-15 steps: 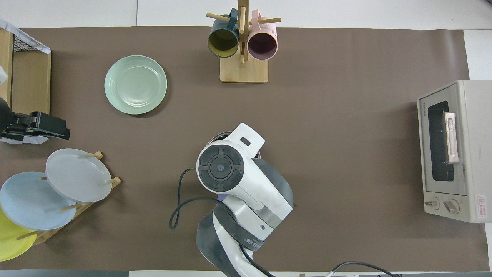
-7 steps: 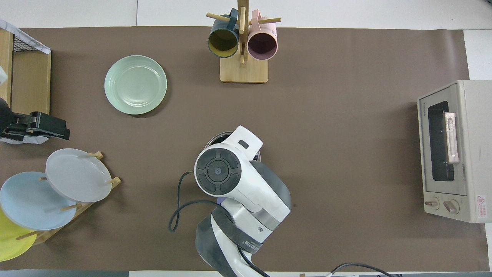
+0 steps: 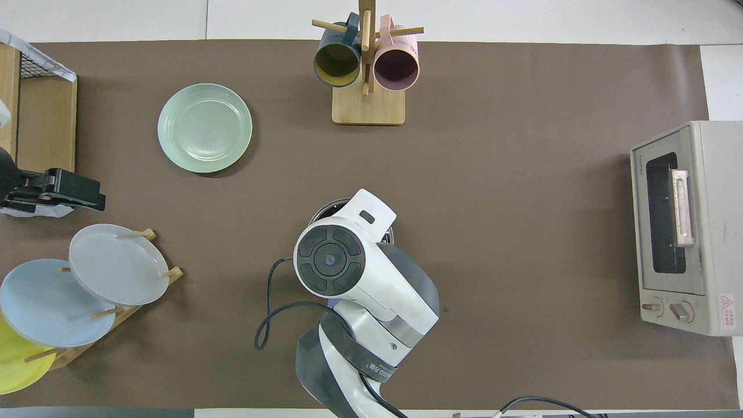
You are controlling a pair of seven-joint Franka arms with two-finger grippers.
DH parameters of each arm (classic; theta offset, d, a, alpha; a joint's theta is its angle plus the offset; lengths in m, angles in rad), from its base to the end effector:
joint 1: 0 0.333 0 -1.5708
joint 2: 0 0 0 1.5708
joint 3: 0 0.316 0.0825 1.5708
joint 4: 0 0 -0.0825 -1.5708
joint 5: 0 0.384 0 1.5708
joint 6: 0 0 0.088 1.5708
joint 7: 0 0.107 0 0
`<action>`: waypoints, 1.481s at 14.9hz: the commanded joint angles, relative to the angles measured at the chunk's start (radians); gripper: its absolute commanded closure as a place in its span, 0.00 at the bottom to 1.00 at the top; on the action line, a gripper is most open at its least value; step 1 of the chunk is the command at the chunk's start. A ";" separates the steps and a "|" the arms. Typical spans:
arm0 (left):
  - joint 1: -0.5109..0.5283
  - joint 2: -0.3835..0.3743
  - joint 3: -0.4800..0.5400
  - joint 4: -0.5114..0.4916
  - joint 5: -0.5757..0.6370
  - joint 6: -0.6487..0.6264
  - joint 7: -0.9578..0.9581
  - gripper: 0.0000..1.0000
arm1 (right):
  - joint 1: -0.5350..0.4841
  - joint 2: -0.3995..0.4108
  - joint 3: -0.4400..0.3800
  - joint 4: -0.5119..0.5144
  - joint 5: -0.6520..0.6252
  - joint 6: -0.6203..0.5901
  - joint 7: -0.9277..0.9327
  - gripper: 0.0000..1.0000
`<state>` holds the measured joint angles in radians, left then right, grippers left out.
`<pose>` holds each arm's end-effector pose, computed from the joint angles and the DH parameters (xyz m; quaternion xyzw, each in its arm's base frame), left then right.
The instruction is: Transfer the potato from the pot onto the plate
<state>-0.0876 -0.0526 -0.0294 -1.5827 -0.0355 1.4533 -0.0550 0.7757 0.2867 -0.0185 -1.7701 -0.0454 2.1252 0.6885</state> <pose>0.5215 -0.0659 0.6376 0.9986 -0.0323 -0.0397 0.0136 0.4672 0.4399 0.4057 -0.9981 -0.0461 -0.0404 0.0059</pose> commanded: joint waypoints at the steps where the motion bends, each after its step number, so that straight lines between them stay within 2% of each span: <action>1: -0.009 -0.013 0.006 -0.005 -0.004 0.004 -0.008 0.00 | -0.001 -0.015 0.000 -0.028 -0.016 0.029 -0.004 0.37; 4: -0.011 -0.013 0.006 -0.005 -0.006 0.006 -0.009 0.00 | -0.004 -0.015 0.000 -0.025 -0.016 0.025 -0.013 0.47; 8: -0.015 -0.013 0.006 -0.007 -0.004 0.015 -0.011 0.00 | -0.006 -0.015 0.000 0.021 -0.016 -0.027 -0.017 0.47; 11: -0.015 -0.013 0.006 -0.007 -0.004 0.013 -0.011 0.00 | -0.030 -0.021 -0.006 0.102 -0.016 -0.114 -0.062 0.47; 16: -0.037 -0.012 -0.003 -0.022 -0.004 0.074 -0.017 0.00 | -0.182 -0.064 -0.005 0.138 0.002 -0.207 -0.277 0.47; 19: -0.130 0.006 -0.003 -0.037 -0.004 0.126 -0.142 0.00 | -0.284 -0.073 -0.005 0.130 0.002 -0.240 -0.436 0.47; 22: -0.245 0.034 -0.004 -0.118 -0.006 0.247 -0.303 0.00 | -0.392 -0.084 -0.005 0.100 0.006 -0.240 -0.599 0.47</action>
<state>-0.2548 -0.0355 -0.0458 -1.6357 -0.0362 1.6116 -0.2579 0.4445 0.2251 -0.0359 -1.6410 -0.0482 1.8870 0.1896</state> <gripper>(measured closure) 0.000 0.330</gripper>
